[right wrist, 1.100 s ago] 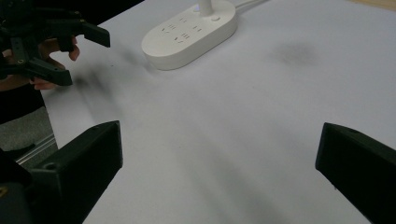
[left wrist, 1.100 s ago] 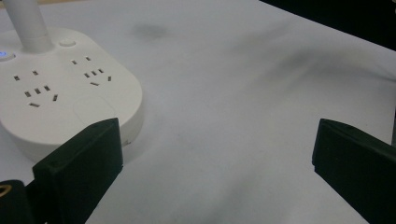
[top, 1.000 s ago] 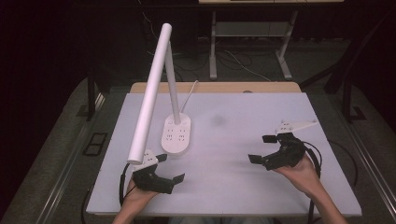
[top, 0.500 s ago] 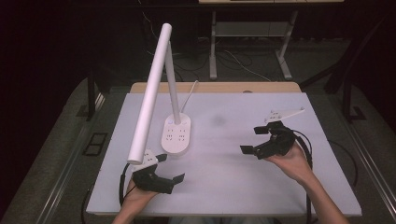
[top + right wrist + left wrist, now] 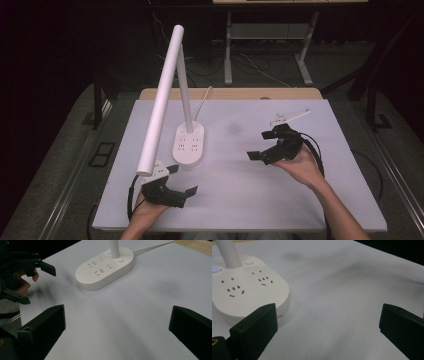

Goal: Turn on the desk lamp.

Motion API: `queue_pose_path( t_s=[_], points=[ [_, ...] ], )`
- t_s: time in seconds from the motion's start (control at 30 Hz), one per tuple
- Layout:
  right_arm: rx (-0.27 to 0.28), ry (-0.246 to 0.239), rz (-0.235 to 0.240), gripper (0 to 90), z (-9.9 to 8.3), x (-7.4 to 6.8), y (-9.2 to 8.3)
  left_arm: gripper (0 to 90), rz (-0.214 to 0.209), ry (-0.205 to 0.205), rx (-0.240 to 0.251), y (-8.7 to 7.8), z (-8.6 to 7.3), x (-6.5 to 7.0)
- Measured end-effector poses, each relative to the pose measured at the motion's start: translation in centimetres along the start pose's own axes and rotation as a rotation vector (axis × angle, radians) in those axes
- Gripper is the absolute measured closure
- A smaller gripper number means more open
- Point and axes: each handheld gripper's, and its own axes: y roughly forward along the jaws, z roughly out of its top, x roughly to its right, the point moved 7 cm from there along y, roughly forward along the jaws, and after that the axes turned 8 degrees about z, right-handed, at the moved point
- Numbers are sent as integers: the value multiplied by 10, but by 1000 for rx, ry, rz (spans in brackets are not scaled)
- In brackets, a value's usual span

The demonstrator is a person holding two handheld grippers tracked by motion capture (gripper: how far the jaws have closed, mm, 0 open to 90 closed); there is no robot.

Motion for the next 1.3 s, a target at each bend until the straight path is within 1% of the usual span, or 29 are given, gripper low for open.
queue_pose_path(
  t_s=[0.1, 0.23, 0.37, 0.57, 0.83, 0.93, 0.97, 1.07, 1.2, 1.3],
  points=[
    [-4, -8, 5, 4, 5, 1, 7, 7, -1, 1, -1, 0, 0, 0],
    [-8, -6, 8, 3, 11, 2, 12, 7, -3, 1, -1, 0, 0, 0],
    [-13, -20, 9, 4, 17, 3, 18, 7, -3, 1, 1, 0, 0, 0],
    [-10, -25, 15, 4, 27, 4, 24, 7, -3, 3, 1, -1, 0, 0],
    [-5, -25, 13, 4, 42, 9, 35, 7, -5, 4, 2, -1, 0, 0],
    [6, -17, 12, 4, 47, 11, 38, 7, -4, 3, 2, -1, 0, 1],
    [11, -17, 12, 4, 49, 12, 40, 7, -3, 10, -2, -1, 0, 0],
    [18, -7, 9, 4, 52, 14, 42, 7, -2, 7, 1, -1, 0, 0],
    [27, 25, -1, 4, 58, 20, 48, 7, -2, 0, 6, -2, 1, 0],
    [37, 35, -6, 4, 62, 24, 51, 7, -3, 4, 5, -2, 0, 0]
  ],
)
